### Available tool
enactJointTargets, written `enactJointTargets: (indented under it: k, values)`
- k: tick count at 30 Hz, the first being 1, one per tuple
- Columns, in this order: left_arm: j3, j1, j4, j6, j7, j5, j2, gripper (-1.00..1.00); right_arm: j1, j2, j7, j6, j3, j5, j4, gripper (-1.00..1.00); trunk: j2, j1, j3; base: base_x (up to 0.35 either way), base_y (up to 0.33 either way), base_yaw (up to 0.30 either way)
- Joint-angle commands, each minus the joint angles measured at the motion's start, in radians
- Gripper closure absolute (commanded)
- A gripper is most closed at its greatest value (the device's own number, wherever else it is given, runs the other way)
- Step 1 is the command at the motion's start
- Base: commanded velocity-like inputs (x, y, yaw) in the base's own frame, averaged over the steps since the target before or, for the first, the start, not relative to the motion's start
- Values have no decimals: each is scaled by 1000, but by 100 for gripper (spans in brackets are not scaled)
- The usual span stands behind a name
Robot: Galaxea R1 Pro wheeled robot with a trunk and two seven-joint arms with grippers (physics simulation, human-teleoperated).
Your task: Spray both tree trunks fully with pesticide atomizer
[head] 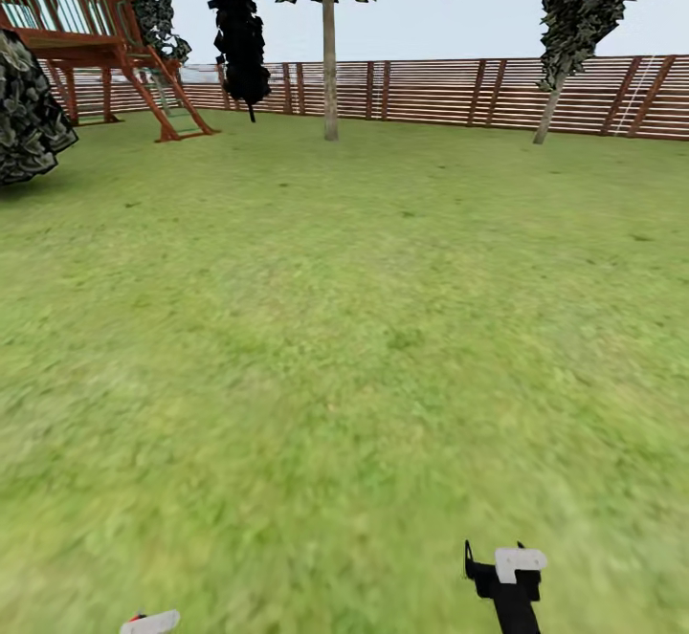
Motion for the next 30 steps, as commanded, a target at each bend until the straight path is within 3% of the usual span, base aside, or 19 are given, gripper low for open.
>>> enactJointTargets:
  k: [1,6,30]
  values:
    - [1,-1,1,-3,0,4,0,100,0,-3,-2,-2,-4,12,0,-100,0,0,-1,340,0,0]
    - [2,-1,1,-5,0,5,7,100,1,10,5,-4,0,19,108,-100,0,0,-1,340,0,0]
    - [2,-1,1,-4,0,5,5,100,1,13,3,-3,-1,15,120,-100,0,0,-1,340,0,0]
